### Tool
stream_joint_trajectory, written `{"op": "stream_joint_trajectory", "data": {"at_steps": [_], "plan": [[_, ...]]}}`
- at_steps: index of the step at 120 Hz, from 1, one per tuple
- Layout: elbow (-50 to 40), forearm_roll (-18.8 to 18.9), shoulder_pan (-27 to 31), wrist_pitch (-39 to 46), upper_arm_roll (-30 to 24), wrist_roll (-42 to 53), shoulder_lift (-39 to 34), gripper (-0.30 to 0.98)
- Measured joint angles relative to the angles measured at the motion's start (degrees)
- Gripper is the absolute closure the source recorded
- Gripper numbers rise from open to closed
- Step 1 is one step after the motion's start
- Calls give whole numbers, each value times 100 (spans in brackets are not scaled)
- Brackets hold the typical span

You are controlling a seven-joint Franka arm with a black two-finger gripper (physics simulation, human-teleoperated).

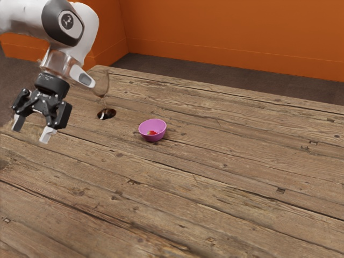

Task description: Take strawberry from the bowl

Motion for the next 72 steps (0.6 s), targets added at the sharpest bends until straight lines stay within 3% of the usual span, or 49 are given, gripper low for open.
{"op": "stream_joint_trajectory", "data": {"at_steps": [12,18,20,25,28,37,50,60,72], "plan": [[631,5,76,1752,-108,-48,329,0],[1122,23,-180,2401,29,-74,771,0],[1245,63,-457,2593,271,-83,907,0],[1786,215,-1589,3018,1455,-106,1402,0],[2324,275,-1836,3228,1813,-122,1848,0],[4132,331,-1302,3704,1336,-102,3455,0],[4996,420,-846,4810,931,246,4753,1],[5643,460,-681,5399,658,498,5633,19],[5891,483,-529,5942,443,791,6106,35]]}}
